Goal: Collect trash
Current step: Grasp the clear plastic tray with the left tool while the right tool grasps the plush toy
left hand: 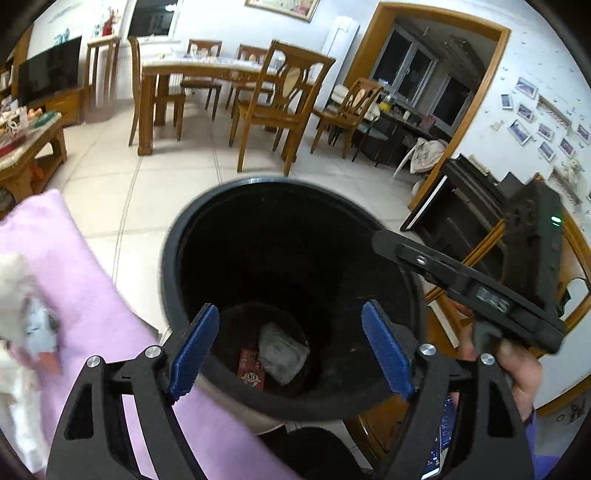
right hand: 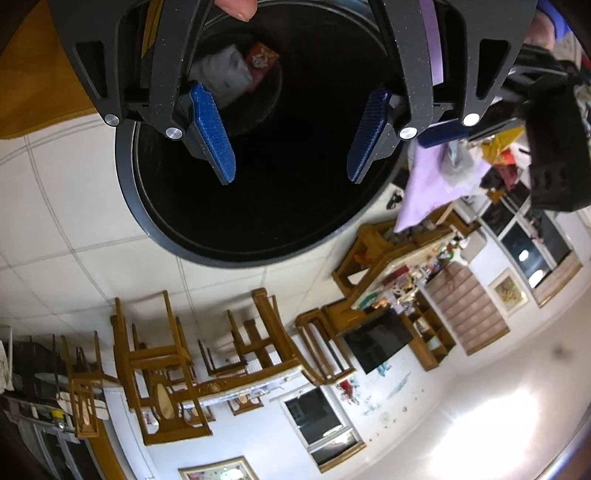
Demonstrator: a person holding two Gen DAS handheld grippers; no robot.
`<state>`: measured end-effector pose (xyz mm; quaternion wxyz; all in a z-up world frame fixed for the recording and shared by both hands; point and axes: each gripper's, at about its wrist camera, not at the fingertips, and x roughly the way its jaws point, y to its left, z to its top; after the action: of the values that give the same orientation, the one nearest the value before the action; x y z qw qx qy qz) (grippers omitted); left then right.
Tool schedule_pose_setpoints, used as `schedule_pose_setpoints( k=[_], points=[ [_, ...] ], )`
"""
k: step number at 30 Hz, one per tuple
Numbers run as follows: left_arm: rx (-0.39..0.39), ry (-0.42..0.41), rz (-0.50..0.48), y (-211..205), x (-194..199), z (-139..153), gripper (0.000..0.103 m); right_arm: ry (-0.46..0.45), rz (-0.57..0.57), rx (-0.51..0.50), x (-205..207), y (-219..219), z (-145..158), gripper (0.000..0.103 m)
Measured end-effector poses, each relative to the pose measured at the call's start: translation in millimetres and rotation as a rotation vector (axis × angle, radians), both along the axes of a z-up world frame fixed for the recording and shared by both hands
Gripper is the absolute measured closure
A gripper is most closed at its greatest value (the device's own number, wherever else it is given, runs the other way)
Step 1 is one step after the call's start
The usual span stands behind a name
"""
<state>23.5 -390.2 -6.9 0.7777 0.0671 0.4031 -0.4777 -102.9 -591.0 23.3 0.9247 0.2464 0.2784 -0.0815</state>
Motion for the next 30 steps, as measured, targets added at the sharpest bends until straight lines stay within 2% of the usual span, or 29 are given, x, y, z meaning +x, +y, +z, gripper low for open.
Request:
schedule_pose_setpoints(
  k=[6,10,13,15,16,19,22,25,30],
  points=[
    [-0.059,-0.061,0.043,71,-13,35,0.023,-0.023,0.068,-0.044,17,49,24,0.035],
    [-0.085,-0.103,0.137,142,-7,56,0.023,-0.020,0.176,-0.086,47,111,37,0.035],
    [-0.085,-0.142,0.262,211,7,67,0.023,-0.015,0.264,-0.119,72,163,45,0.035],
    [-0.079,-0.166,0.375,265,19,70,0.023,-0.002,0.307,-0.158,89,198,47,0.027],
    [-0.070,-0.176,0.431,289,24,70,0.023,0.011,0.320,-0.174,99,212,48,0.027],
    [0.005,-0.183,0.566,352,46,62,0.023,0.057,0.347,-0.178,129,240,43,0.027],
    [0.093,-0.121,0.631,399,78,37,0.023,0.123,0.363,-0.175,163,262,29,0.027],
    [0.107,-0.084,0.661,419,95,21,0.023,0.180,0.346,-0.203,188,271,14,0.025],
    [0.137,-0.036,0.647,425,122,-2,0.023,0.244,0.358,-0.158,225,281,-6,0.025]
  ],
)
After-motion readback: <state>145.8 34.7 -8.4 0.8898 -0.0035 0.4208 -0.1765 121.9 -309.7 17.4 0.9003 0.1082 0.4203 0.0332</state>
